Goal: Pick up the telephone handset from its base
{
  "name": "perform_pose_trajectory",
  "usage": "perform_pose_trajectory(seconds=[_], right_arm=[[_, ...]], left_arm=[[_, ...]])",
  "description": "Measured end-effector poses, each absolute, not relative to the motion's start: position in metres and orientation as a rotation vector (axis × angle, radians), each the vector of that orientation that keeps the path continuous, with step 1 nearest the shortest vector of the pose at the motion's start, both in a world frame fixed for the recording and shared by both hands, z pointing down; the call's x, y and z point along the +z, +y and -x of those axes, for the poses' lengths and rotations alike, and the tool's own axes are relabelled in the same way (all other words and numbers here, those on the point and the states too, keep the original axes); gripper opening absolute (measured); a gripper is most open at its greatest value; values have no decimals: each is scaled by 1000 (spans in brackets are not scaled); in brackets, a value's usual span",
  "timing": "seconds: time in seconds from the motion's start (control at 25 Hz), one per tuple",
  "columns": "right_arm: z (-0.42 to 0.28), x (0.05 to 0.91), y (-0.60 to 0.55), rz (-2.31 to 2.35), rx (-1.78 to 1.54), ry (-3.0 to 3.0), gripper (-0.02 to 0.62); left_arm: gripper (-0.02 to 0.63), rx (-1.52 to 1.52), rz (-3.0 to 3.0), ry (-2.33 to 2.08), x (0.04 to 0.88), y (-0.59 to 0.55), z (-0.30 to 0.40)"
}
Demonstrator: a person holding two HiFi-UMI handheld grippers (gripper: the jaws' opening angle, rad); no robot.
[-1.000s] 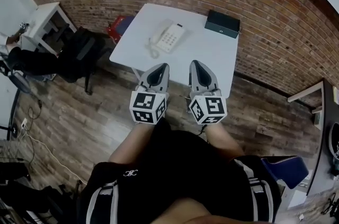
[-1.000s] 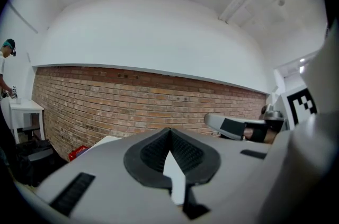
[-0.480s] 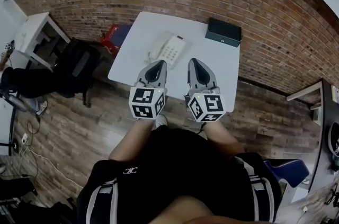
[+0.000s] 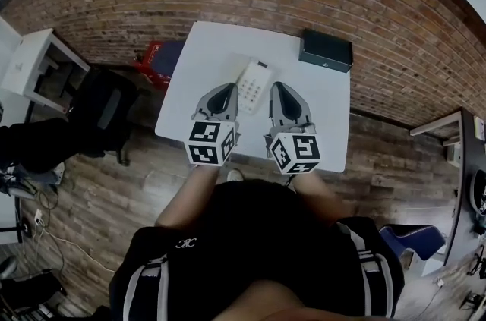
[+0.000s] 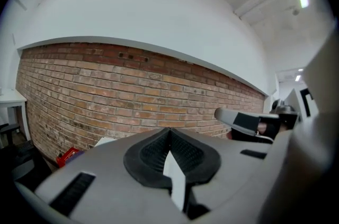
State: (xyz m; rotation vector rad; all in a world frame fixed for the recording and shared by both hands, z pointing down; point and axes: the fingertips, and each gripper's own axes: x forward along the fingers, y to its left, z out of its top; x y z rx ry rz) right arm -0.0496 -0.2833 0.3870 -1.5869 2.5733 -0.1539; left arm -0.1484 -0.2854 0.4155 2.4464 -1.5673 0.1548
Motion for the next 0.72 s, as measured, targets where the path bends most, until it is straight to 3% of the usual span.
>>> perform_pose_trajectory(seconds=[0.72], right_arm=[[35, 412, -368, 1637, -174, 2639, -2]], left_arm=[[0, 512, -2386, -1428, 520, -390, 151]])
